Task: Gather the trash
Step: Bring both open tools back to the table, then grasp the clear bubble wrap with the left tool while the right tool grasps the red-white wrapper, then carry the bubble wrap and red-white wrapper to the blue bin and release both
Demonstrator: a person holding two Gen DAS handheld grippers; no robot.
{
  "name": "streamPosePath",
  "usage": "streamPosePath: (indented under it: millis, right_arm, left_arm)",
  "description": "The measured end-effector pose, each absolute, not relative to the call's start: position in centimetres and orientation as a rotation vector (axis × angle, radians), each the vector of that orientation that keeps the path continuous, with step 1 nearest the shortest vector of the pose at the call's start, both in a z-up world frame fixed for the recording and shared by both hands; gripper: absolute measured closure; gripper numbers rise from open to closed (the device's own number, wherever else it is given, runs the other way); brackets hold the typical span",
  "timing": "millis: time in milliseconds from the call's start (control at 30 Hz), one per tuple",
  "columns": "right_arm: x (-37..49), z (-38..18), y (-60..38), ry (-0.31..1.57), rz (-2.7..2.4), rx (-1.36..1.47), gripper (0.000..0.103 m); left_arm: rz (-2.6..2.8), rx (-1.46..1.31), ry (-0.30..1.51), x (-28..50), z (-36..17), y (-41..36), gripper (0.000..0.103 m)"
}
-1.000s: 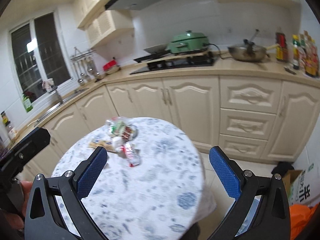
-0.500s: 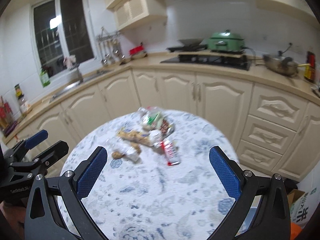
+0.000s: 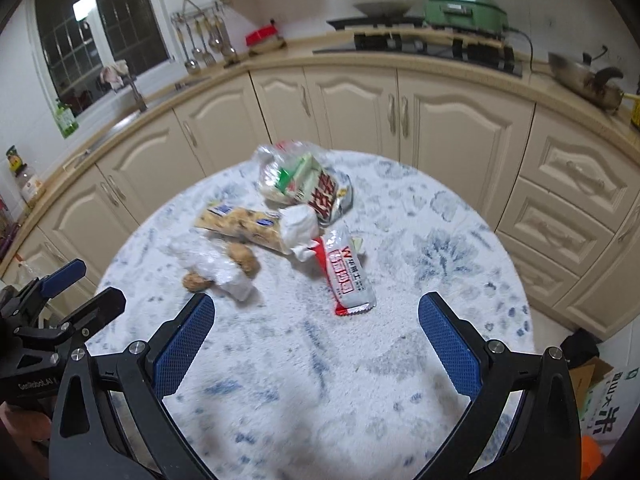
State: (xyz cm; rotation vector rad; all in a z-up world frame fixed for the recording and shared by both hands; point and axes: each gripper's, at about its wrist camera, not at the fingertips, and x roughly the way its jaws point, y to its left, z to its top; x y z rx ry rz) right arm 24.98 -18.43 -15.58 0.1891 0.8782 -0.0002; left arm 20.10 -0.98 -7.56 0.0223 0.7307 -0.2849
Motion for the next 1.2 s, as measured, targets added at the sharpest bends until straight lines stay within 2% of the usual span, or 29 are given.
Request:
streamPosePath:
  millis: [433, 567, 633, 667, 700, 733, 767, 800, 833, 900, 1000, 1200]
  right_arm:
    - [30.7, -21.7, -20.6, 0.999, -0.029, 0.204, 0.004]
    - [31.6, -22.6, -20.8, 1.016, -0.020, 0.203, 0.013]
    - [32.0, -23.0, -20.8, 1.025, -0.008, 0.200, 0.022]
    - [32.0, -23.0, -20.6, 1.018, -0.012, 0.176, 0.025]
    - [32.1, -22.9, -20.5, 1.019, -0.006, 0.166, 0.034]
    - [32.2, -22.9, -20.4, 1.017, -0.002, 0.162, 0.045]
    - [32.1, -22.8, -20.4, 1.016, 0.001, 0.164, 0.050]
    - [32.1, -22.9, -20.4, 1.016, 0.008, 0.167, 0.059]
    - [32.1, -22.9, -20.3, 1.018, 0.015, 0.165, 0.066]
    - [31.9, -22.9, -20.1, 1.017, 0.017, 0.158, 0.072]
    - [31.2, -22.7, -20.1, 1.012, 0.030, 0.183, 0.079]
    - [29.8, -21.9, -20.8, 0.987, 0.029, 0.236, 0.079]
  left_arm:
    - [-0.312, 0.085, 0.853, 32.2, -13.5, -5.3, 0.001]
    - [-0.325, 0.084, 0.875, 34.8, -14.7, -6.1, 0.002]
    - [-0.343, 0.070, 0.890, 36.0, -15.2, -6.3, 0.009]
    - [-0.359, 0.058, 0.898, 36.4, -15.5, -6.3, 0.023]
    - [-0.389, 0.028, 0.917, 37.1, -15.8, -6.2, 0.035]
    - [-0.407, 0.003, 0.926, 37.6, -16.0, -6.1, 0.036]
    - [-0.409, -0.007, 0.917, 37.6, -16.0, -5.8, 0.041]
    - [-0.421, -0.015, 0.916, 37.9, -16.1, -5.6, 0.055]
    - [-0.429, -0.023, 0.921, 38.1, -16.0, -5.4, 0.059]
    - [-0.436, -0.032, 0.919, 38.7, -15.9, -5.0, 0.068]
    - [-0.438, -0.041, 0.899, 38.7, -15.5, -4.2, 0.072]
    - [-0.428, -0.022, 0.816, 37.2, -14.1, -3.4, 0.072]
